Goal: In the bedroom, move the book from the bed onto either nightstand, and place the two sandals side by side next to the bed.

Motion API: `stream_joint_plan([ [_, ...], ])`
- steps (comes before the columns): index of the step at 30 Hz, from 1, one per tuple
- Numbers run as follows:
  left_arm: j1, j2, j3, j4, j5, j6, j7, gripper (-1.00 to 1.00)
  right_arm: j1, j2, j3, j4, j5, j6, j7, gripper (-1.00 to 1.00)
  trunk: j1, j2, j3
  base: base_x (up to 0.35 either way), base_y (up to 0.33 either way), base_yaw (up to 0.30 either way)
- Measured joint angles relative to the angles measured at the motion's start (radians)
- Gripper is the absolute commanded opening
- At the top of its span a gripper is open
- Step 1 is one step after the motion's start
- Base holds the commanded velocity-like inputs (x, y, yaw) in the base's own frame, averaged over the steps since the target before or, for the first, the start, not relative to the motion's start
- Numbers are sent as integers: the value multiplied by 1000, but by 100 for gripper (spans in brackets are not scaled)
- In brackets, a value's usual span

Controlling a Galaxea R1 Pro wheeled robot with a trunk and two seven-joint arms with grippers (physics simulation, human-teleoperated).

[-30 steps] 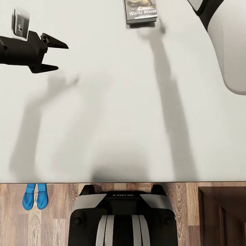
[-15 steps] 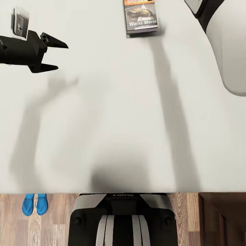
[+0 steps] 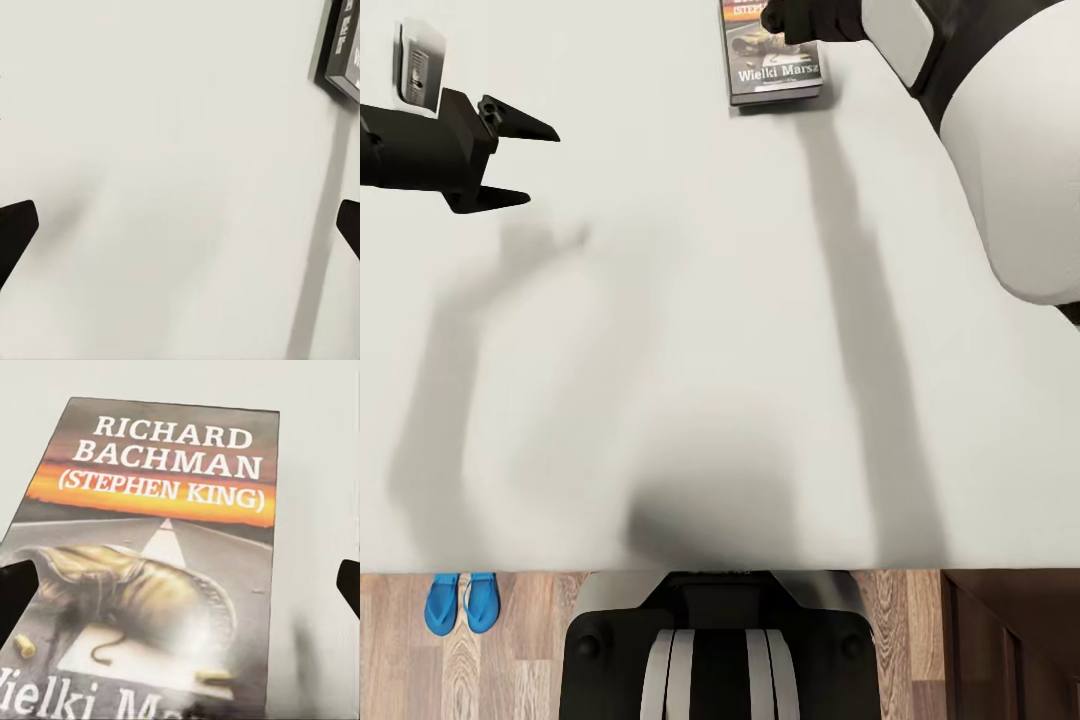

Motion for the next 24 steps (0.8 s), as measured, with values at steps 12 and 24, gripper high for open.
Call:
stream_joint_plan([
  [12,1,1,0,0,0,0,0,100,22,0,0,-3,2,-15,-2,100,0,0,0,84,0,0],
  [24,1,1,0,0,0,0,0,100,24,0,0,2,0,-14,-13,100,0,0,0,9,0,0],
])
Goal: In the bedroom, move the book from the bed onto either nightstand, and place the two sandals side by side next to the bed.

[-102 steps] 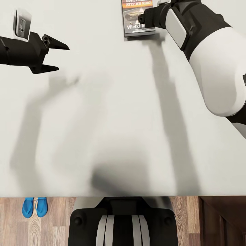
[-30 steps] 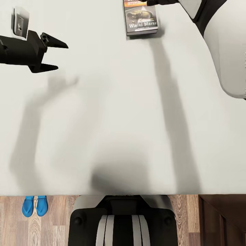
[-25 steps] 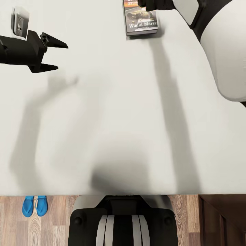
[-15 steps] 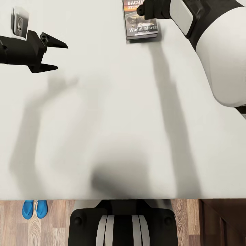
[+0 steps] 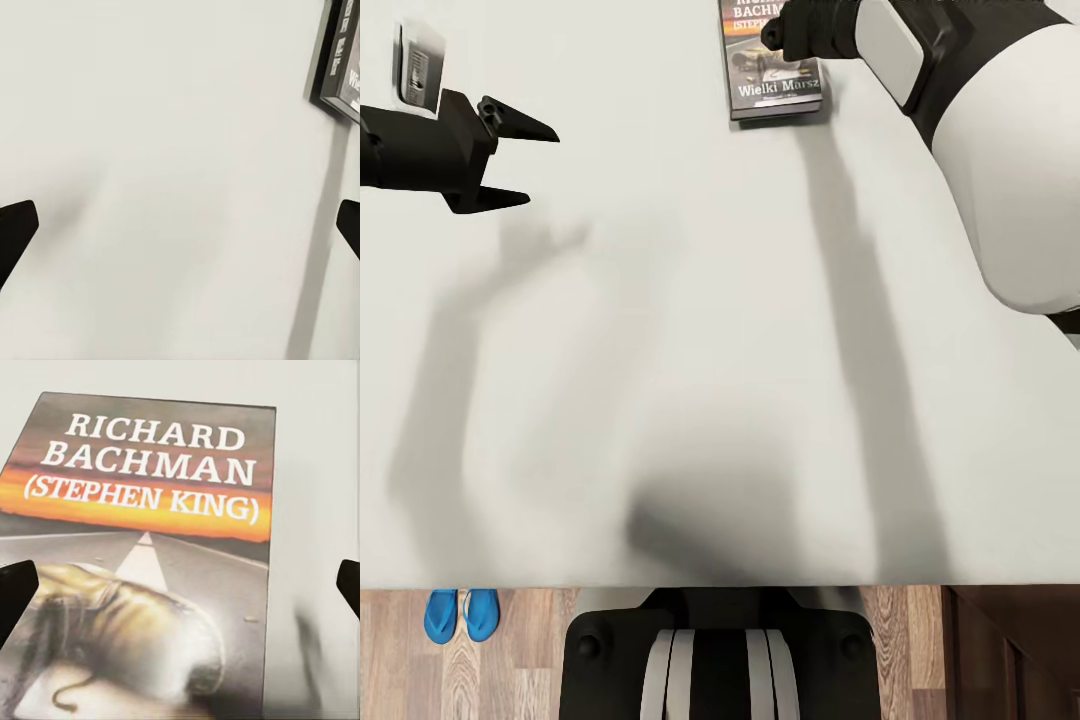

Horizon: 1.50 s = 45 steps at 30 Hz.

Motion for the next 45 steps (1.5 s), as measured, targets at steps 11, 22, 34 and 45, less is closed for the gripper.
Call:
stream_joint_plan([
  [11,1,-1,-1,0,0,0,0,100,0,2,-2,36,0,9,-42,100,0,0,0,0,0,0],
  [22,4,0,-1,-1,0,0,0,100,-1,4,-12,40,1,8,-46,100,0,0,0,0,0,0],
  [34,5,1,-1,0,0,0,0,100,-1,3,-13,39,1,9,-46,100,0,0,0,-84,0,0],
  [45,5,1,0,0,0,0,-2,100,-1,3,-10,39,1,10,-46,100,0,0,0,-129,0,0],
])
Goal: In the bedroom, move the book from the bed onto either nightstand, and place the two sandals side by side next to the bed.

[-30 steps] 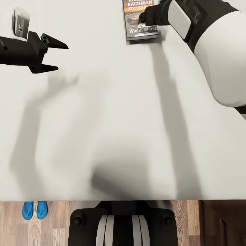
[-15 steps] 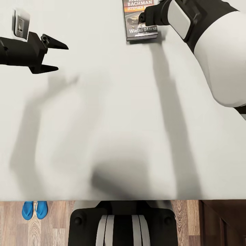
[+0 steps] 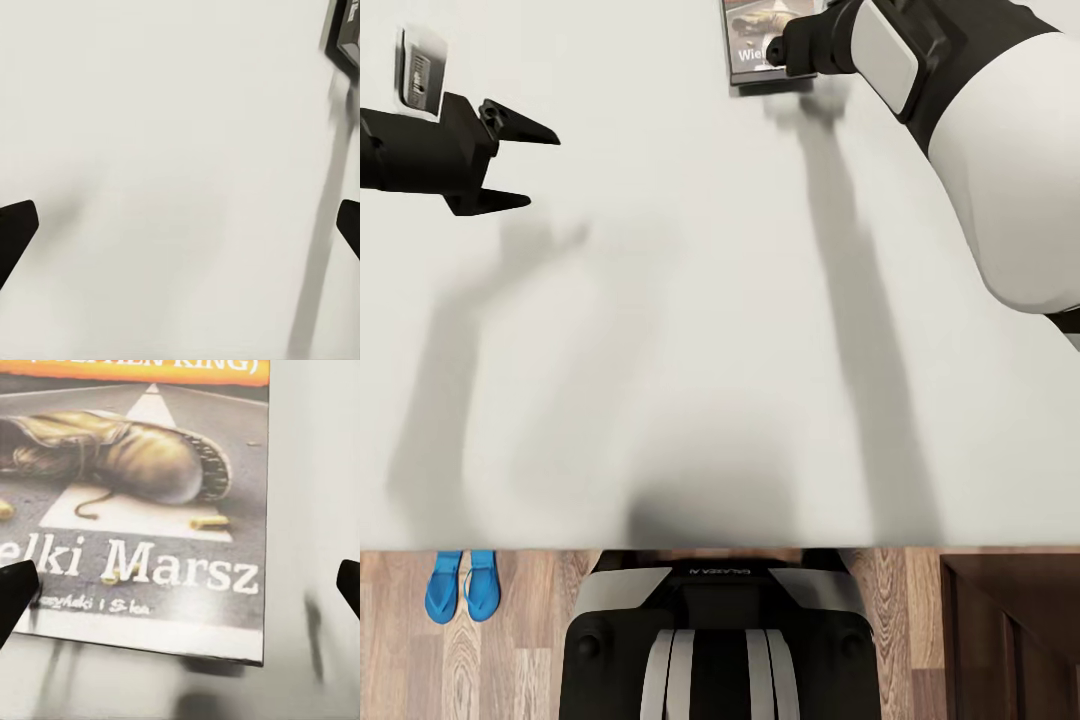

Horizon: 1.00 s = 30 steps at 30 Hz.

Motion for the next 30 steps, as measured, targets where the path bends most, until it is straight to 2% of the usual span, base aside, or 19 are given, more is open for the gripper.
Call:
stream_joint_plan([
  [30,0,-6,-1,1,0,0,0,100,-51,-4,2,-3,-3,3,7,100,0,0,0,2,9,0],
])
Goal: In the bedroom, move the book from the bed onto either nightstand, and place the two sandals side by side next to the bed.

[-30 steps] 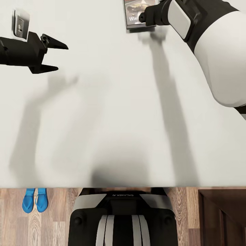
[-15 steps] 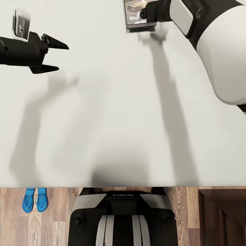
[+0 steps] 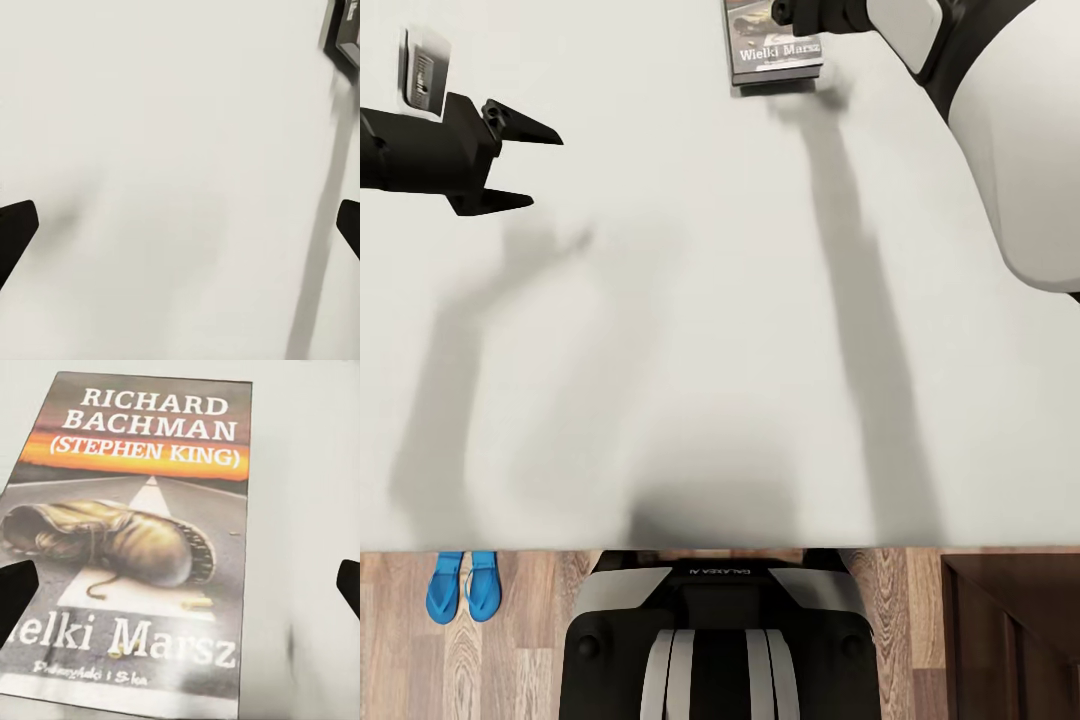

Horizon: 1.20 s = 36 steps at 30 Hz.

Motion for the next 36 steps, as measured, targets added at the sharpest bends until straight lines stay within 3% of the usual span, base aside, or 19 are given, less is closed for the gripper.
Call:
stream_joint_plan([
  [11,0,-1,-1,0,0,2,0,100,3,3,0,1,0,0,-1,100,0,0,0,129,150,0],
  [36,0,-2,-7,0,0,3,0,100,16,0,1,10,1,-10,-1,100,0,0,0,52,8,0],
])
